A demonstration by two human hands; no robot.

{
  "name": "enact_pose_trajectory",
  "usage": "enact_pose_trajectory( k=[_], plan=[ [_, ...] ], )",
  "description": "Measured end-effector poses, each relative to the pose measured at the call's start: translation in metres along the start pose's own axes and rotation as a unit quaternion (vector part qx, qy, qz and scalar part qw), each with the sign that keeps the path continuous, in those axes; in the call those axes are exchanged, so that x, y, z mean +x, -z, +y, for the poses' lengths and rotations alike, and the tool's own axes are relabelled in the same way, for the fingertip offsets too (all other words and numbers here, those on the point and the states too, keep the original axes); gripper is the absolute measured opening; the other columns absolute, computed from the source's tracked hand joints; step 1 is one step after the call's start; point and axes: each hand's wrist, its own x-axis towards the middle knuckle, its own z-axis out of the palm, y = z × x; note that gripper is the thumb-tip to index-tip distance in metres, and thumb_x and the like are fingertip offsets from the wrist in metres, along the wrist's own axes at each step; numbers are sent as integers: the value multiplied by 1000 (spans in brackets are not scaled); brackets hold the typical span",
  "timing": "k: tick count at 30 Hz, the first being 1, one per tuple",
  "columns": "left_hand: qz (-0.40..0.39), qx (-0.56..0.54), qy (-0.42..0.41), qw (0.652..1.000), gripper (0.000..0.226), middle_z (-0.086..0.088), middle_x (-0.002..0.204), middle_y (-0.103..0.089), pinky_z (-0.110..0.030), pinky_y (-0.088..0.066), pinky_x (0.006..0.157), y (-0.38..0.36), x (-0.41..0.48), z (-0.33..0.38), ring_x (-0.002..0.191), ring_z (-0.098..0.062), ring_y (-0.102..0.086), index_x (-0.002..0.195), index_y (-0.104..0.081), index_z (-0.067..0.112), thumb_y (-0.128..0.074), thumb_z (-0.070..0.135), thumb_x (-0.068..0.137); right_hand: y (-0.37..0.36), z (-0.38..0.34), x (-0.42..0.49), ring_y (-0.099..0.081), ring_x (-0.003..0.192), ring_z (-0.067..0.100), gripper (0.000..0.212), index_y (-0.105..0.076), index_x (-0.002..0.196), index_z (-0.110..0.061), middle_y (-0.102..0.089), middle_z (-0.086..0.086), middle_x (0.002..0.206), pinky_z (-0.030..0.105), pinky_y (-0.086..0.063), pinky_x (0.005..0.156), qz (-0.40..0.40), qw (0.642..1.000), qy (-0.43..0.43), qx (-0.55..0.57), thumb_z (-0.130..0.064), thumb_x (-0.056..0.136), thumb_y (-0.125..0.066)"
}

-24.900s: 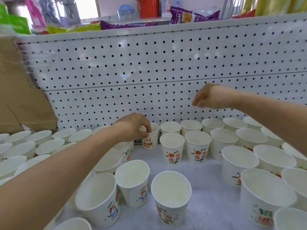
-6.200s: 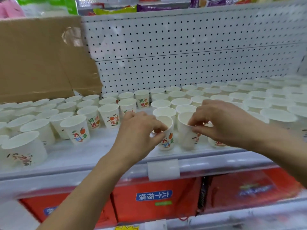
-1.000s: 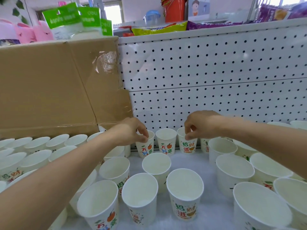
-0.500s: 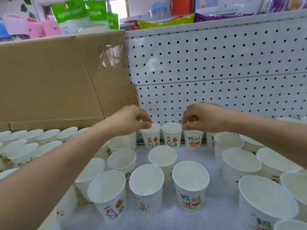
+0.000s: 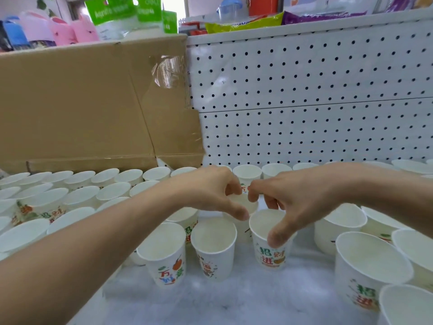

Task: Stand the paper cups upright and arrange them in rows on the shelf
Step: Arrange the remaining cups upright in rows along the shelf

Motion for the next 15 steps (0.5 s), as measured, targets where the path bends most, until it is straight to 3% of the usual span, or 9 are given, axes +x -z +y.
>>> enact_pose_trajectory(
  k=[4,7,9,11,15],
  plan=[
    [-21,-54,-10,998,56,19,120,-58,-26,-48,90,4,6,-6,104,-3,-56,129,-54,33,-75,35,77,1,14,9,-53,106,13,76,-31,138,-34,-52,-12,116,36,-48,93,36,999,-12,13,-44,75,-74],
    [-15,-83,-5,996,57,14,127,-56,-24,-47,92,3,9,-9,111,-5,-54,132,-50,30,-73,23,80,1,24,14,-52,112,15,76,-31,140,-32,-52,-9,126,36,-46,98,45,998,-16,49,-28,78,-75],
    [16,-87,16,996,54,12,127,-55,-27,-47,92,2,9,-9,109,-7,-54,130,-50,28,-72,35,82,1,29,15,-52,115,15,77,-32,141,-31,-52,-8,130,35,-44,100,55,996,-20,74,-28,78,-76],
    [44,-70,46,995,61,12,120,-56,-29,-49,89,0,9,-6,103,-8,-56,126,-51,27,-71,57,76,2,32,15,-54,113,15,77,-34,140,-31,-54,-8,128,36,-45,99,76,993,-32,84,-41,76,-77],
    [80,-40,82,993,73,10,108,-61,-34,-51,86,-7,15,-1,97,-11,-57,117,-55,27,-72,72,61,1,34,18,-56,95,14,80,-38,136,-28,-54,-11,109,31,-46,81,102,990,-82,53,-61,71,-72]
  ],
)
